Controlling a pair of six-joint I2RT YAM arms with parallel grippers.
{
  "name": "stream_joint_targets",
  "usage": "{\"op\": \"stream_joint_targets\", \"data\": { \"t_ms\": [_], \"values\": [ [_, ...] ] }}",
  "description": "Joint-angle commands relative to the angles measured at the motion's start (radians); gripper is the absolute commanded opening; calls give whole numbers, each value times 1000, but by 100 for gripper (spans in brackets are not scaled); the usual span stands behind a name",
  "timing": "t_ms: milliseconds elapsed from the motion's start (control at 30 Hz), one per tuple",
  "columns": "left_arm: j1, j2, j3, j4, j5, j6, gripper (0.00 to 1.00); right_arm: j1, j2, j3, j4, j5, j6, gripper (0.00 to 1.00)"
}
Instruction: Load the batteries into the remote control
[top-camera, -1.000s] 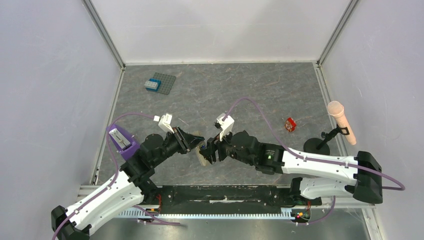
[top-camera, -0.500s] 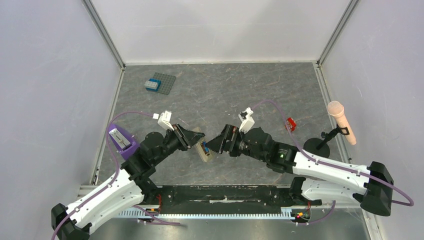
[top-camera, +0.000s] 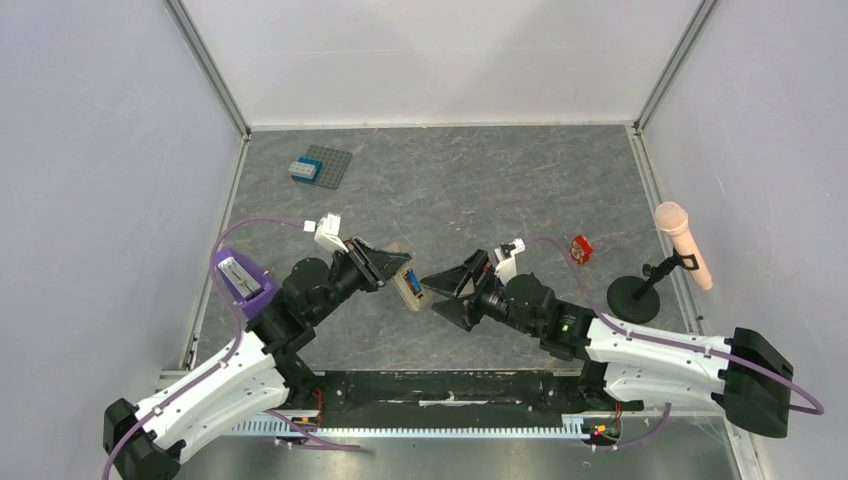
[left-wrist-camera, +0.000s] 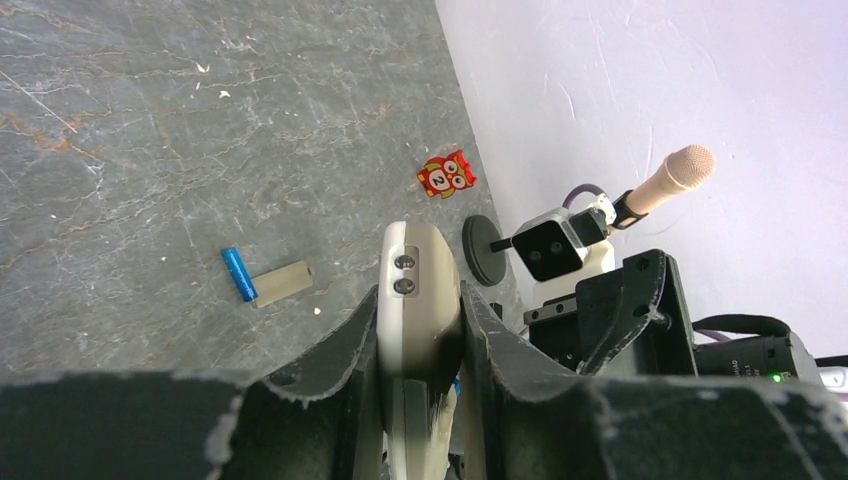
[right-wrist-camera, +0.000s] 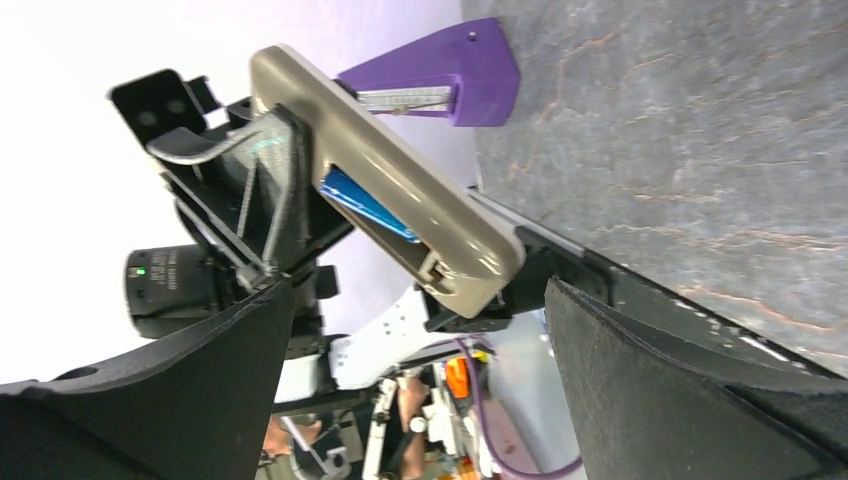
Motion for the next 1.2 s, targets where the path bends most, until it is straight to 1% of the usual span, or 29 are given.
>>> {"op": "stream_joint_targets", "data": {
  "t_ms": [0,400,567,800,933,967,1033,1100,1167],
  "values": [
    [1,10,39,94,-12,-36,2,-2,11,-3,143,36,110,98],
    [1,31,25,138,65,-10,2,-3,92,25,233,15,154,98],
    [1,33,27,154,129,26,2,-6,113,23,267,10,165,98],
    [1,24,21,153,140,41,2,-12,128,-10,342,-14,186,98],
    [1,20,19,153,144,43,2,-12,126,-41,392,-9,202,84],
    [1,19,18,153,144,44,2,-12,124,-44,400,-9,202,78],
    [1,16,17,153,147,44,2,-14,125,-48,411,-8,202,72],
    [1,16,16,153,154,47,2,-15,122,-48,413,-9,200,74],
    [1,17,15,154,163,54,2,-17,125,-47,415,-12,199,79]
  ]
}}
